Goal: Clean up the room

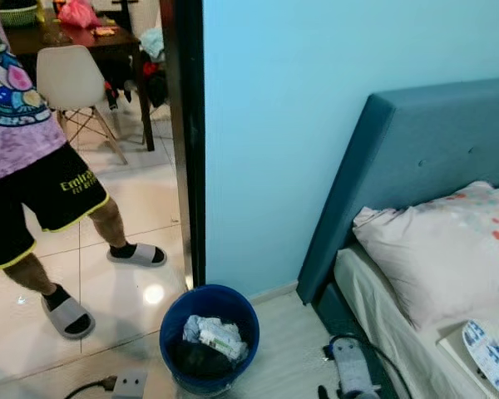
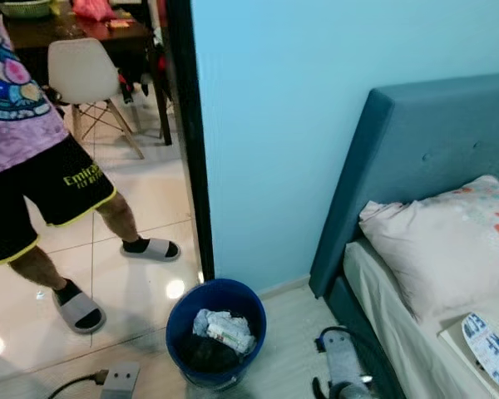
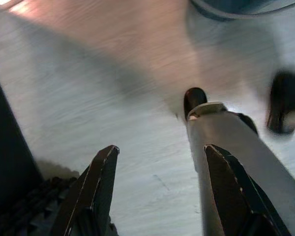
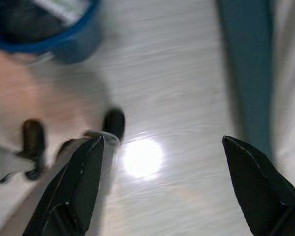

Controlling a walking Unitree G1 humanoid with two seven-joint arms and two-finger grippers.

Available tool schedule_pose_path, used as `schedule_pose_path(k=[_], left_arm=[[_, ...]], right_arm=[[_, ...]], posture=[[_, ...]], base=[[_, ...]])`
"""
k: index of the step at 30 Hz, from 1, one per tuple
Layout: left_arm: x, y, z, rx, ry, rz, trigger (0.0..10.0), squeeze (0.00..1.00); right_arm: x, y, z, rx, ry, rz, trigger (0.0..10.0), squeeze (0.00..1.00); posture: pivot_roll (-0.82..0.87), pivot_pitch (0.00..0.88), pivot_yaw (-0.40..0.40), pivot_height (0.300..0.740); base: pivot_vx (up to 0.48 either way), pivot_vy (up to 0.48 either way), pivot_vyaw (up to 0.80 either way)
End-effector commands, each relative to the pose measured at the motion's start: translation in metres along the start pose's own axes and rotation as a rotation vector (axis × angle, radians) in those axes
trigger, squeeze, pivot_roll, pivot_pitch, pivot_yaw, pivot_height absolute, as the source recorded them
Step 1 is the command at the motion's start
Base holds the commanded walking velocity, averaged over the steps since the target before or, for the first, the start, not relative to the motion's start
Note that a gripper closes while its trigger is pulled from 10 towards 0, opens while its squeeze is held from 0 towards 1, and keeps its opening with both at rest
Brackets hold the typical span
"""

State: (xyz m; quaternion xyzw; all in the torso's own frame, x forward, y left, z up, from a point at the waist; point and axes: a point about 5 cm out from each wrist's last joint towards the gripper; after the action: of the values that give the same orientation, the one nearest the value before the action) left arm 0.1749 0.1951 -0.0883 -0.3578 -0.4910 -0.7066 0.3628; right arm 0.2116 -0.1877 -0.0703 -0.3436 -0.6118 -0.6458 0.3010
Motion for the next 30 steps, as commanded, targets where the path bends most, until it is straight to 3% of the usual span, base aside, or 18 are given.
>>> schedule_pose_path(k=[1,5,10,21,30], left_arm=[[0.0006,-0.0079,-0.0017,-0.009,-0.011,0.03,10.0,0.0],[0.0003,-0.0051,-0.0018,-0.012,-0.017,0.024,10.0,0.0],[0.0004,-0.0048,-0.0035,-0.017,-0.03,0.023,10.0,0.0],[0.0006,-0.0075,-0.0041,-0.028,-0.044,0.025,10.0,0.0],[0.0007,-0.004,-0.0066,-0.033,-0.085,-0.01,10.0,0.0]], right_arm=[[0.0005,0.0022,-0.0081,-0.003,-0.023,-0.001,10.0,0.0],[0.0005,0.003,-0.0092,-0.021,-0.03,-0.005,10.0,0.0],[0.0014,-0.0006,-0.0154,-0.114,-0.068,0.004,10.0,0.0],[0.0011,0.0013,-0.015,-0.099,-0.066,0.004,10.0,0.0],[0.0011,0.0025,-0.0146,-0.12,-0.066,-0.015,10.0,0.0]], posture=[[-0.03,0.059,-0.044,0.74],[-0.04,0.057,-0.034,0.74],[-0.04,0.058,-0.029,0.74],[-0.04,0.059,-0.027,0.74],[-0.04,0.062,-0.026,0.74]], base=[[-0.349,0.0,0.0],[-0.346,0.0,0.0],[-0.345,0.0,-0.8],[-0.32,0.0,-0.8],[0.0,0.0,-0.78]])
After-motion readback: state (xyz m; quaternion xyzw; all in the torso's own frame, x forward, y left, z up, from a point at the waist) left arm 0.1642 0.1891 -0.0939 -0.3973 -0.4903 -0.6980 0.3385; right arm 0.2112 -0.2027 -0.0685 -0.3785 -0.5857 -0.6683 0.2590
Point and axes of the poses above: a point about 5 cm out from each wrist's last joint towards the gripper, its own x axis pointing back from the gripper into the wrist, its own y axis along the axis of the wrist's last joint, z = x × y, and after that the axes turned 12 degrees about -x, right-handed
